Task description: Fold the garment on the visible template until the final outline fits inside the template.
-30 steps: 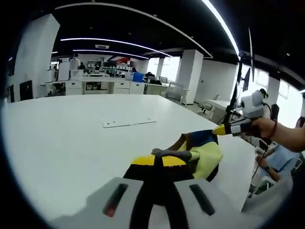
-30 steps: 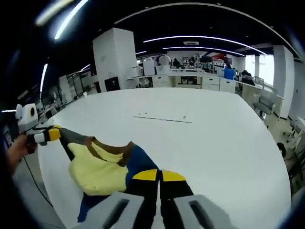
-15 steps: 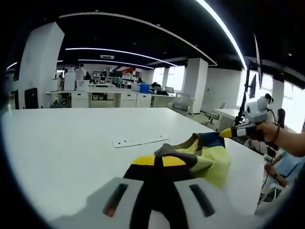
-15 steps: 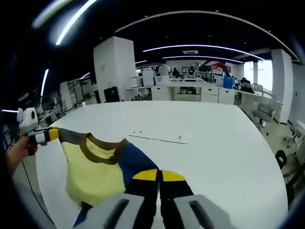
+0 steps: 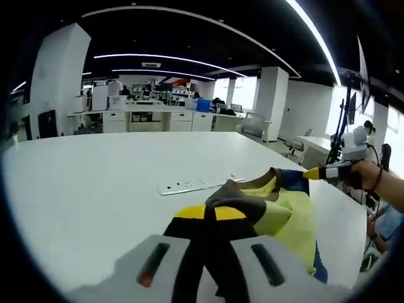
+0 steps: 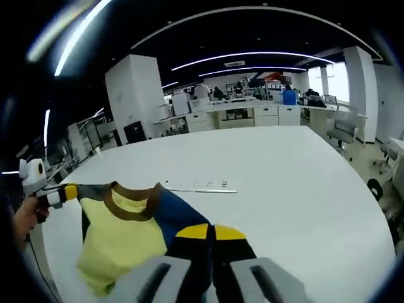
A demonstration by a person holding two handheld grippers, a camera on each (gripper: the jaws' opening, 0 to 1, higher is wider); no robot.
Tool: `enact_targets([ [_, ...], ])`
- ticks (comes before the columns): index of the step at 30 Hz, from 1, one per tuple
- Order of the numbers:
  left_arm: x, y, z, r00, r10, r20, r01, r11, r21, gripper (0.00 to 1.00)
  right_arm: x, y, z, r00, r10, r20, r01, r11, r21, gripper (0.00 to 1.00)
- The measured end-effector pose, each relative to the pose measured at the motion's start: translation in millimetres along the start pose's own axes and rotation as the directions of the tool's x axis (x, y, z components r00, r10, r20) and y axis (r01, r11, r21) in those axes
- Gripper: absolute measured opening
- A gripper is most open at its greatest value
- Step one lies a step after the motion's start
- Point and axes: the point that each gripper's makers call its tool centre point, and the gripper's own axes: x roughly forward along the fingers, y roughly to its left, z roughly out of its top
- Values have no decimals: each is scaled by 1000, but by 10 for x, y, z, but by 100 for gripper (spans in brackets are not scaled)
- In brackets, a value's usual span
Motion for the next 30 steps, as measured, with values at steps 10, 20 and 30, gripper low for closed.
enact_targets([
  [10,499,220,-378,989,79,-123,-70,994,80,0,440,-222,-244,997,-49,-66,52,998,45,0],
  [20,869,435,-738,970,108,-219,-84,990,117,0,835,-405,-460,990,-78,-120,85,995,54,0],
  [30,988,557,-958,955,130,-267,-112,991,79,0,955,-478,-599,980,-116,-161,119,993,11,0],
])
